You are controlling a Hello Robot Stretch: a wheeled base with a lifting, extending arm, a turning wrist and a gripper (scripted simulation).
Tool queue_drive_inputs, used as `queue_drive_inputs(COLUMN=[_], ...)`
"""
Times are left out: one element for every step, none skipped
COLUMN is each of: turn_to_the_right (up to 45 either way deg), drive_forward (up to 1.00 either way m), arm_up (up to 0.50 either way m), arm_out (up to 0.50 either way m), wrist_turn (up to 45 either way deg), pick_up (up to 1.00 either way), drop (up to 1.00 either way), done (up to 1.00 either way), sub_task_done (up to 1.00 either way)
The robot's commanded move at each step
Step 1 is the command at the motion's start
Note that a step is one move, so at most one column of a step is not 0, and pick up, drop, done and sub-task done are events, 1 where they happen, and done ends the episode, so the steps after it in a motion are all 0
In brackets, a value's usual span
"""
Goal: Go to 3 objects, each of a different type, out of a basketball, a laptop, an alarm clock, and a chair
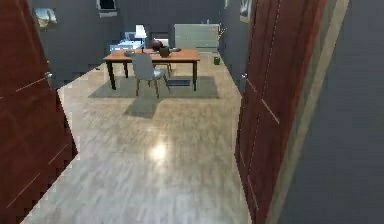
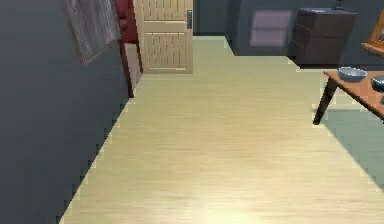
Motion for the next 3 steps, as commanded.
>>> queue_drive_inputs(turn_to_the_right=[0.0, 0.0, -6.0], drive_forward=[1.0, 1.0, 0.0], arm_up=[0.0, 0.0, 0.0], arm_out=[0.0, 0.0, 0.0], wrist_turn=[0.0, 0.0, 0.0], pick_up=[0.0, 0.0, 0.0], drop=[0.0, 0.0, 0.0], done=[0.0, 0.0, 0.0], sub_task_done=[0.0, 0.0, 0.0])
